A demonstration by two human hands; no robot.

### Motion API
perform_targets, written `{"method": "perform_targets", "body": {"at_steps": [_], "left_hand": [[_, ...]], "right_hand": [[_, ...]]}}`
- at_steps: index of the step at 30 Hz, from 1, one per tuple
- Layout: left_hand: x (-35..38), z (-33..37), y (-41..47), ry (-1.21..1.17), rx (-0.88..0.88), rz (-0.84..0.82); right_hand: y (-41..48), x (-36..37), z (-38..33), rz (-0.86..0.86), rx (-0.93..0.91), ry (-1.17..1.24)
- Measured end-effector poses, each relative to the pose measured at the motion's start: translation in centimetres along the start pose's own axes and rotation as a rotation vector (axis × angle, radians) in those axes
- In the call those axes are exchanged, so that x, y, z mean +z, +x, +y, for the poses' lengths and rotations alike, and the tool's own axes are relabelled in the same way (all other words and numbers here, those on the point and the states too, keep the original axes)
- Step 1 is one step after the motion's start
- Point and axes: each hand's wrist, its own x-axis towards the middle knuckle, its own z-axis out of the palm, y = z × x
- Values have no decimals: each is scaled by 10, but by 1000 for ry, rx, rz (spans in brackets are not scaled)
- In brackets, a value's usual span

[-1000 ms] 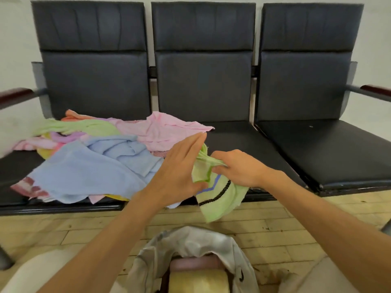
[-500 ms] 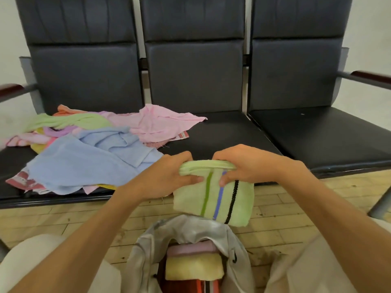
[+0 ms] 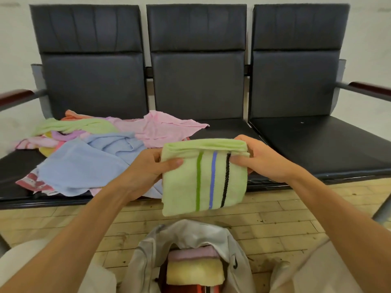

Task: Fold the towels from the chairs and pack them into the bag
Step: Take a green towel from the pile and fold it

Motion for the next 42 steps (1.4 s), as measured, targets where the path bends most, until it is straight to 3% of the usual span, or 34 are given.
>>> {"method": "perform_targets", "body": {"at_steps": [5,10,18,26,28,30,34,42], "left_hand": [[0,5,-9,172,38,-27],[2,8,-10,253,98,37],[1,7,-4,38,92,-59],[-10,5,-1,-194,-50,-200],[-7,4,-1,-181,-65,-201],[2,1,0,-90,-74,-78],[12,-4,2,-37,-37,89],[-2,-7,5,128,-118,117]], "right_hand": [[8,5,-4,71,-27,288],[9,6,-2,76,-35,320],[7,1,0,64,66,497],[7,4,-5,46,236,688],[7,5,-4,54,261,574],[9,9,0,73,235,437],[10,12,2,86,136,445],[10,1,3,-208,248,46]]}}
